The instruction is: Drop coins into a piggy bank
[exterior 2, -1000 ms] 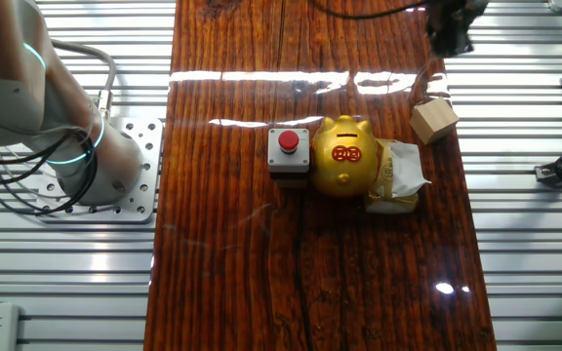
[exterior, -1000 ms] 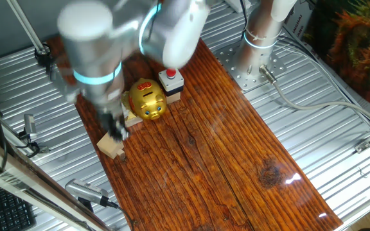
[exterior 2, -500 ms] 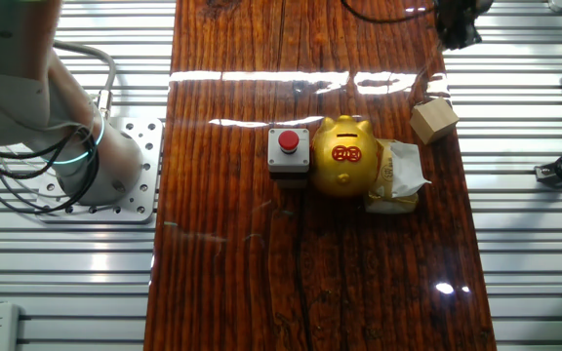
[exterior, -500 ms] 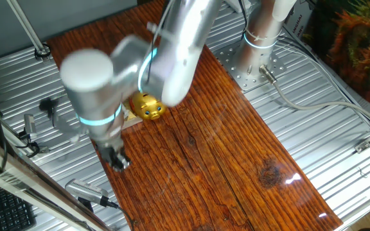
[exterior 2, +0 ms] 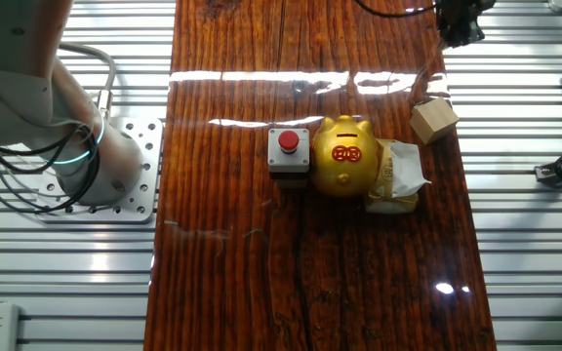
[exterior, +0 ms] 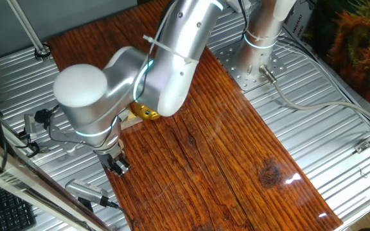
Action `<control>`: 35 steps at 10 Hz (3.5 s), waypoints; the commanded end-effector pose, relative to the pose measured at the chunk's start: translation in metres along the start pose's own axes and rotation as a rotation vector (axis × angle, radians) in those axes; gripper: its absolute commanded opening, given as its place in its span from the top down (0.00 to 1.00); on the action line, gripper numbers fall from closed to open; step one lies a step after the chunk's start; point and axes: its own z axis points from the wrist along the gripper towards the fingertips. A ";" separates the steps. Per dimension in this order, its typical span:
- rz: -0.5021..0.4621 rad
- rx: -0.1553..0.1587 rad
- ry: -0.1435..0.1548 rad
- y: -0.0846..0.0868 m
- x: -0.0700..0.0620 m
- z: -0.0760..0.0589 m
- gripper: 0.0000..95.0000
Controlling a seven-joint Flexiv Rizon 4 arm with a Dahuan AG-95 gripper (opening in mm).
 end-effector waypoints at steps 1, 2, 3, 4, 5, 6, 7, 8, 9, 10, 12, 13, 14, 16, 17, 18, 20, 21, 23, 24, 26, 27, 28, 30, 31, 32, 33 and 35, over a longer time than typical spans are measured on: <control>-0.005 0.004 0.003 -0.003 0.000 0.008 1.00; -0.012 0.009 0.001 -0.005 0.002 0.017 1.00; -0.013 0.009 -0.001 -0.006 0.002 0.023 1.00; -0.014 0.014 0.002 -0.007 0.003 0.027 1.00; -0.014 0.017 0.006 -0.008 0.004 0.028 1.00; -0.015 0.019 0.008 -0.010 0.007 0.030 1.00; -0.018 0.017 0.003 -0.013 0.012 0.035 1.00; -0.024 0.020 0.003 -0.017 0.018 0.040 1.00; -0.027 0.025 0.007 -0.019 0.023 0.044 1.00; -0.029 0.026 0.006 -0.021 0.026 0.046 1.00; -0.034 0.032 0.010 -0.023 0.031 0.050 1.00; -0.035 0.032 0.010 -0.023 0.031 0.050 1.00; -0.036 0.032 0.009 -0.025 0.034 0.052 1.00; -0.041 0.033 0.008 -0.027 0.037 0.053 1.00; -0.042 0.033 0.012 -0.028 0.038 0.054 1.00; -0.043 0.034 0.012 -0.029 0.039 0.054 1.00; -0.054 0.031 0.010 -0.037 0.045 0.056 1.00; -0.061 0.033 0.012 -0.041 0.046 0.056 1.00; -0.068 0.024 0.011 -0.048 0.045 0.054 1.00; -0.070 0.024 0.012 -0.049 0.045 0.053 1.00; -0.070 0.018 0.011 -0.049 0.043 0.051 1.00; -0.072 0.013 0.011 -0.049 0.042 0.050 1.00; -0.072 0.007 0.011 -0.049 0.041 0.050 1.00; -0.071 -0.022 0.010 -0.048 0.039 0.048 1.00; -0.072 -0.025 0.011 -0.048 0.039 0.048 1.00; -0.074 -0.031 0.013 -0.048 0.039 0.048 1.00; -0.075 -0.033 0.015 -0.048 0.039 0.048 1.00; -0.079 -0.033 0.018 -0.049 0.039 0.049 1.00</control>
